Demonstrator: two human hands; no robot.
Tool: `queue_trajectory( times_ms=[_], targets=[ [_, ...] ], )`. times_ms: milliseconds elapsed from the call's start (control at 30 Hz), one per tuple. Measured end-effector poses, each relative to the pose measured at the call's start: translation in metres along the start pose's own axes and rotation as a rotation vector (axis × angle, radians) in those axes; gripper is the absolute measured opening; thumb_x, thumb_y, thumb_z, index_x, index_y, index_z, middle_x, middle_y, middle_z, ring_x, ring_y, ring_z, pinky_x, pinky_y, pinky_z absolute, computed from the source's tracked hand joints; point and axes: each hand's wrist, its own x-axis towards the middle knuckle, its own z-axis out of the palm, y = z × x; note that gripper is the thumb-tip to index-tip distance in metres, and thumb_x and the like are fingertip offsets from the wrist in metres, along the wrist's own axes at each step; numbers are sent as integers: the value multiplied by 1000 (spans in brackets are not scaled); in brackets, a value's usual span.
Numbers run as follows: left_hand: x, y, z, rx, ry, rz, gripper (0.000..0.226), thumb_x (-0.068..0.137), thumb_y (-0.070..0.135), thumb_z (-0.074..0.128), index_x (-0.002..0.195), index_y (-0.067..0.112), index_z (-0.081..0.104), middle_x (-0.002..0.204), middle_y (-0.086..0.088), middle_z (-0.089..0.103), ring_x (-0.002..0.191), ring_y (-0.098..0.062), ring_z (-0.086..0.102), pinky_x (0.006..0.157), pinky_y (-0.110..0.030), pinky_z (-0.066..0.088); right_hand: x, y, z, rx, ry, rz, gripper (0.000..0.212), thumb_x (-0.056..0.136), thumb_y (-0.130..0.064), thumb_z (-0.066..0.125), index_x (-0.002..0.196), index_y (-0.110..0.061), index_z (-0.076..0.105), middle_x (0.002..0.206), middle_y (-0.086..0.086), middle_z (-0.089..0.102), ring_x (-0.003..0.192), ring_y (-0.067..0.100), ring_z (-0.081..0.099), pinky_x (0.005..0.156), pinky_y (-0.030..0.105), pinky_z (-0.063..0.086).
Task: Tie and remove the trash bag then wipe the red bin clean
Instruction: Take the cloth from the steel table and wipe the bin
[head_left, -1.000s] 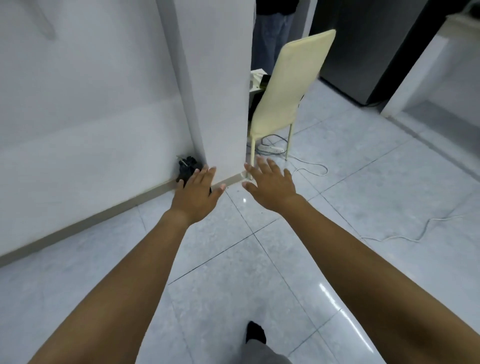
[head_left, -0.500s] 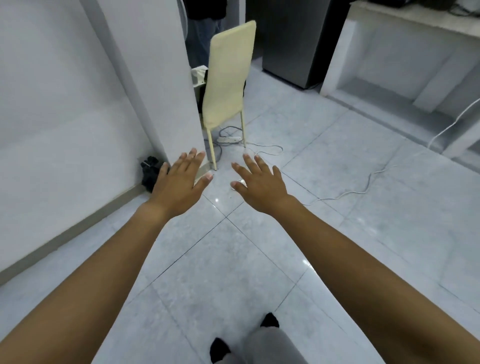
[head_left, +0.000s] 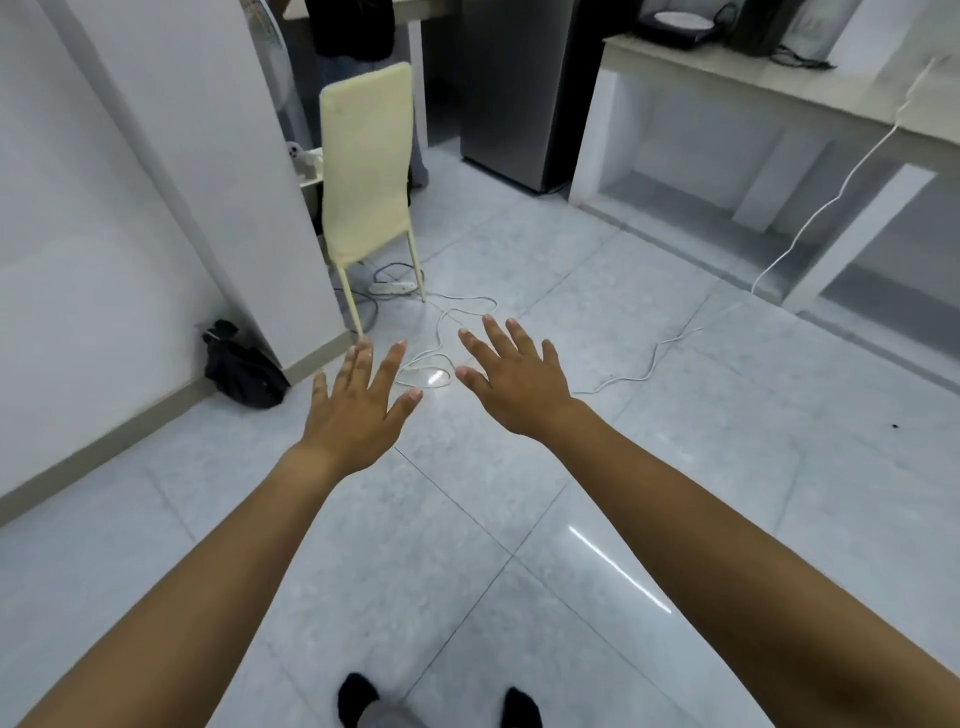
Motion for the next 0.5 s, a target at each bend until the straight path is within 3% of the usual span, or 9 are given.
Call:
queue_trajectory(
  times_ms=[233, 500],
  targets=[
    [-26, 76, 17, 25, 40, 73, 66, 95, 64, 16, 153, 41, -7, 164, -3, -8, 150, -23, -7, 116, -55, -2, -60, 48, 10, -33, 17, 12, 60, 99, -58, 16, 154, -35, 9, 165, -3, -3, 151, 24, -3, 116, 59, 8],
    [-69, 124, 4, 85, -18, 125, 66, 96, 63, 16, 153, 40, -7, 164, 0, -9, 150, -21, -9, 116, -56, -5, -127, 66, 6, 9, 95, 89, 61, 98, -61, 15, 154, -36, 8, 165, -3, -3, 151, 24, -3, 116, 58, 7]
  ],
)
